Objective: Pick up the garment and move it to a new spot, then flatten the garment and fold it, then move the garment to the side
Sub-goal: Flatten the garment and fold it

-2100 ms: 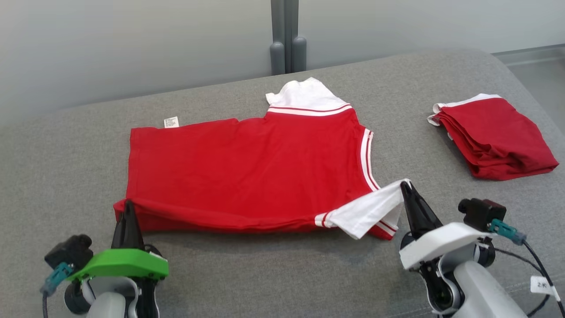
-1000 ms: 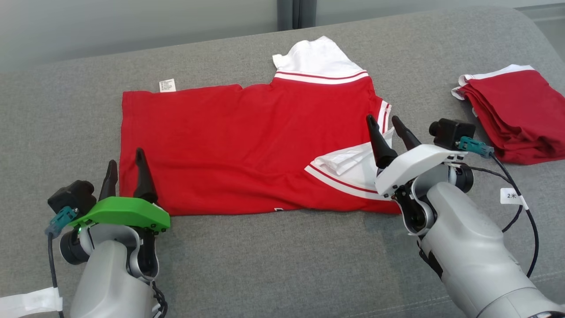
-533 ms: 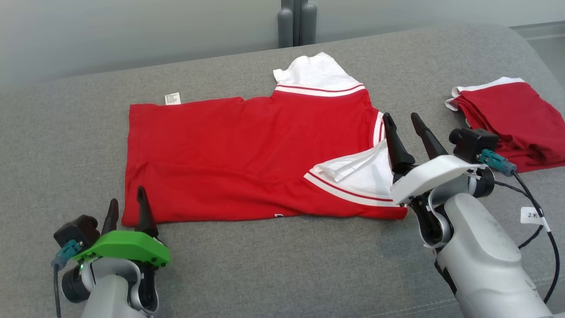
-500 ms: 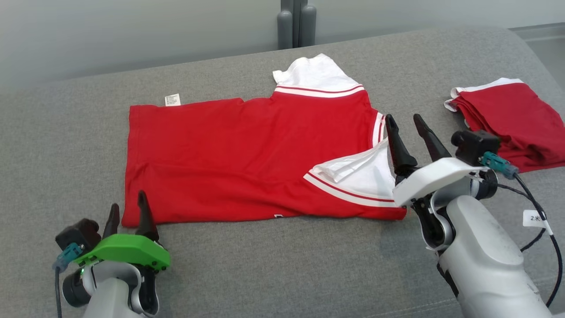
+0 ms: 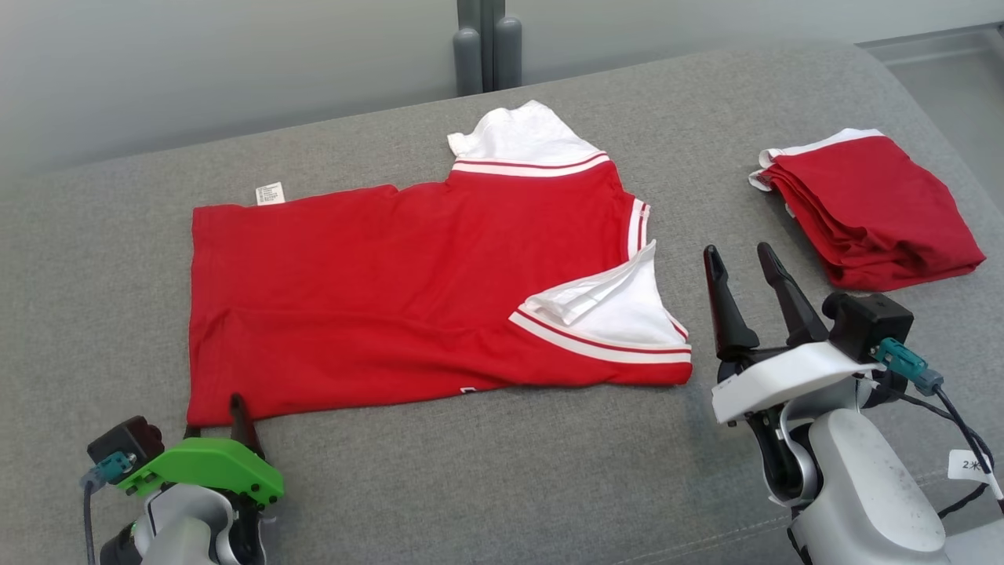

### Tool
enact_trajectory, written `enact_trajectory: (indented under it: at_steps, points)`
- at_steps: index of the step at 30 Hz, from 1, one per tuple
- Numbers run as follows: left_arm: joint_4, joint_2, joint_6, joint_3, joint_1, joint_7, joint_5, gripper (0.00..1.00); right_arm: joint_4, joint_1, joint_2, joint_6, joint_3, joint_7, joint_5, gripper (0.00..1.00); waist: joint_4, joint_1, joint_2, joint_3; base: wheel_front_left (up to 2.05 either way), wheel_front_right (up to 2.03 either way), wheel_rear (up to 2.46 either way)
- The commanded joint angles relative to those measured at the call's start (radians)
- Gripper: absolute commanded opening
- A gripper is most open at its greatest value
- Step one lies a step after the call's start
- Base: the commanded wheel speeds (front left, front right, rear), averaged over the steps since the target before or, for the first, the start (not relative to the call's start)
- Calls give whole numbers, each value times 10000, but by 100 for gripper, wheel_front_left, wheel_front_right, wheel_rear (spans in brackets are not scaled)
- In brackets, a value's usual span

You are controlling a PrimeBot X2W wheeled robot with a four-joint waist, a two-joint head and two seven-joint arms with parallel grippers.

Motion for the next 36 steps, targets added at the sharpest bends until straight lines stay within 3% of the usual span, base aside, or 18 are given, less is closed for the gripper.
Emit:
enact_trajectory:
  at_steps: [1,4,5,7,8,18,36]
  points:
    - [133,101,89,46,-124,12,-92,100,-125,162,40,0,-7,-32,-33,100,-166,0,0,90,0,0,0]
    - [389,143,-28,196,-305,11,-315,100,-403,413,65,0,-77,-32,-92,100,-354,0,0,161,0,0,0]
    - [457,166,-15,204,-329,-14,-337,78,-446,475,65,0,-98,-32,-105,100,-383,0,0,168,0,0,0]
    - [536,193,2,218,-380,-69,-359,22,-456,612,66,0,-116,-33,-127,100,-428,0,0,176,0,0,0]
    - [554,203,-38,207,-412,-134,-354,0,-426,683,59,0,-128,-33,-121,100,-437,0,0,177,0,0,0]
    - [406,401,-201,57,-180,-557,-182,0,771,1113,87,0,-18,684,395,100,-200,0,0,144,0,0,0]
    - [235,126,-192,-344,259,-601,-260,0,3990,-348,161,0,1039,1469,1435,100,442,0,0,9,0,0,0]
